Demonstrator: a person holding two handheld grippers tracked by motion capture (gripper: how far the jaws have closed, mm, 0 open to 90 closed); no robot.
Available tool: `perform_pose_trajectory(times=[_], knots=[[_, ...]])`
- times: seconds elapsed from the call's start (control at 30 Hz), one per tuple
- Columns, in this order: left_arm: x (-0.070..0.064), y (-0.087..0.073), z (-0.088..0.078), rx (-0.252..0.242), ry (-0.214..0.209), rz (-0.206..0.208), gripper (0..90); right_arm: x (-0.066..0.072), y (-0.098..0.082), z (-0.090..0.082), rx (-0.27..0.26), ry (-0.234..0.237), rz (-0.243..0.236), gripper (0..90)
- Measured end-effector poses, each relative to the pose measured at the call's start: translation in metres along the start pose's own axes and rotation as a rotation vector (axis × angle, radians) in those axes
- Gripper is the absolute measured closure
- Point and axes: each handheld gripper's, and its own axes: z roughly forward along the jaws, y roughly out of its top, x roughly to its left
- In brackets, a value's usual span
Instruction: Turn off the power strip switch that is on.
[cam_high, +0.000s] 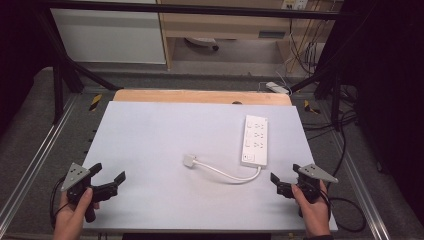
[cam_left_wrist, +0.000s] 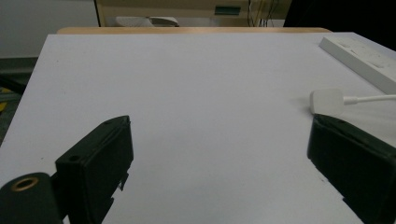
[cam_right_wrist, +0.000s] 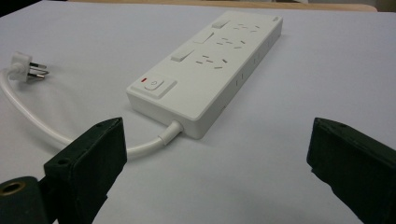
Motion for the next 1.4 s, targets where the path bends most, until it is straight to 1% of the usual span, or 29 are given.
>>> perform_pose_trajectory(times=[0.03,0.13,0.2,0.3,0.53,0.57,0.73,0.83,0.93,1.1,1.2,1.27,1.33,1.4], knots=[[-0.001,0.000,0.002,0.002,-0.006,0.000,6.4,0.000,0.000,0.001,-0.001,-0.001,-0.004,5.2],[-0.001,0.000,0.002,0.005,-0.007,-0.002,6.9,0.001,0.001,0.001,-0.003,-0.004,-0.007,5.0],[-0.001,0.000,0.001,0.006,-0.009,-0.002,6.8,0.001,0.002,0.000,-0.014,-0.006,-0.002,5.0],[-0.002,0.000,0.002,0.008,-0.015,-0.003,6.7,0.000,0.004,-0.001,-0.026,-0.010,-0.010,5.0],[-0.004,-0.001,0.003,0.019,-0.028,0.012,6.5,0.002,0.009,-0.006,-0.056,0.013,0.013,4.7],[-0.004,-0.001,0.003,0.019,-0.028,0.012,6.5,0.002,0.009,-0.006,-0.056,0.013,0.013,4.7],[-0.005,-0.002,0.004,0.026,-0.032,0.016,6.4,0.003,0.012,-0.007,-0.052,0.023,0.046,2.8],[-0.006,-0.002,0.004,0.029,-0.037,0.019,6.2,0.004,0.012,-0.006,-0.051,0.026,0.044,2.3],[-0.006,-0.002,0.004,0.038,-0.043,0.030,5.8,0.005,0.013,-0.006,-0.053,0.019,0.045,2.1],[-0.007,-0.002,0.005,0.037,-0.048,0.032,5.8,0.008,0.017,-0.005,-0.061,0.005,0.035,2.6],[-0.008,-0.003,0.005,0.042,-0.054,0.034,5.8,0.008,0.020,-0.004,-0.070,0.006,0.034,3.8],[-0.008,-0.003,0.006,0.051,-0.054,0.028,5.8,0.008,0.022,-0.004,-0.082,0.011,0.041,4.8],[-0.008,-0.004,0.007,0.061,-0.053,0.025,5.8,0.009,0.025,-0.004,-0.080,-0.003,0.051,6.0],[-0.008,-0.004,0.008,0.068,-0.052,0.019,5.8,0.010,0.029,-0.003,-0.084,-0.002,0.052,6.5]])
